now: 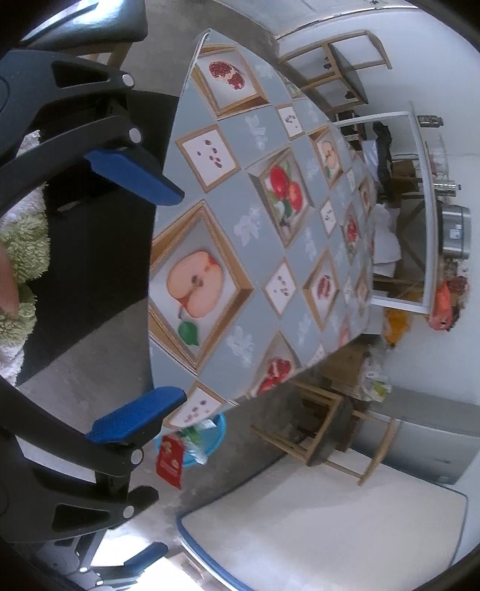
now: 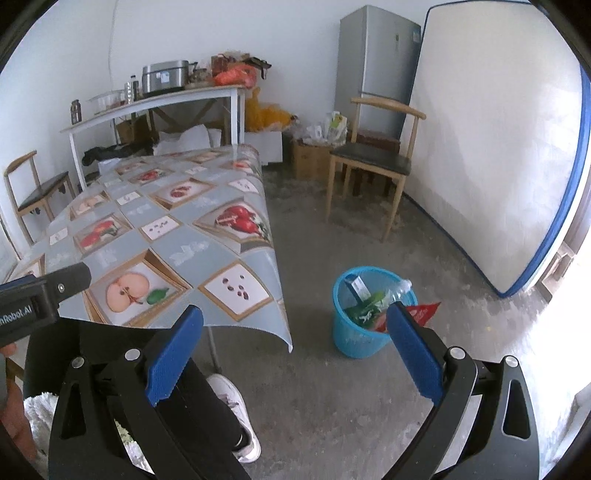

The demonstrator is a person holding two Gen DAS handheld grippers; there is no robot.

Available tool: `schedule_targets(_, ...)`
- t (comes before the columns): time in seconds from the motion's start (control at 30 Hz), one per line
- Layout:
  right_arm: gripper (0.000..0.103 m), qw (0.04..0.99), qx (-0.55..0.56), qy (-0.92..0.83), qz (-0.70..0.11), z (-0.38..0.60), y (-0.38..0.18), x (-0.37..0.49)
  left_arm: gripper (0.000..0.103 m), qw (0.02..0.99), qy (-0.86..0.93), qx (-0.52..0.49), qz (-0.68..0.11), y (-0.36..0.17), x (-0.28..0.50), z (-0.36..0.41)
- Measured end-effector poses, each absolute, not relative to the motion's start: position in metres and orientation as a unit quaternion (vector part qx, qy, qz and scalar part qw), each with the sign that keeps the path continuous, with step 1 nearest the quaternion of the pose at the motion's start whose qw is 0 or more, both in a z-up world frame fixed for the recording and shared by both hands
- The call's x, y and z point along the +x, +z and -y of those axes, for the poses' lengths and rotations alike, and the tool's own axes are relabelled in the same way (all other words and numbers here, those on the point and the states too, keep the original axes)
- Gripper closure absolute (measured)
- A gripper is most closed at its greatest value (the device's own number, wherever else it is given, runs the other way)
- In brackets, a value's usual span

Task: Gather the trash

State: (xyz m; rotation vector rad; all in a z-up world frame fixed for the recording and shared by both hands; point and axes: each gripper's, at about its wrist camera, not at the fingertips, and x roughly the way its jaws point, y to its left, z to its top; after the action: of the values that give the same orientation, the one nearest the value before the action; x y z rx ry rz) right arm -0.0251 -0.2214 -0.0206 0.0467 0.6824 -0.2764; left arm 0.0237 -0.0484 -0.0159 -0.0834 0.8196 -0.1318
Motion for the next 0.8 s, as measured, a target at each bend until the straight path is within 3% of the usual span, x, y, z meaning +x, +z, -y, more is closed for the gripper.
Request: schedule_targets(0.8, 0.006, 0.917, 0.042, -0.158, -0.365, 0.236, -0.034, -0.023, 0.009, 0.909, -0.070, -0.001, -0.411, -0.025, 0.025, 0.064)
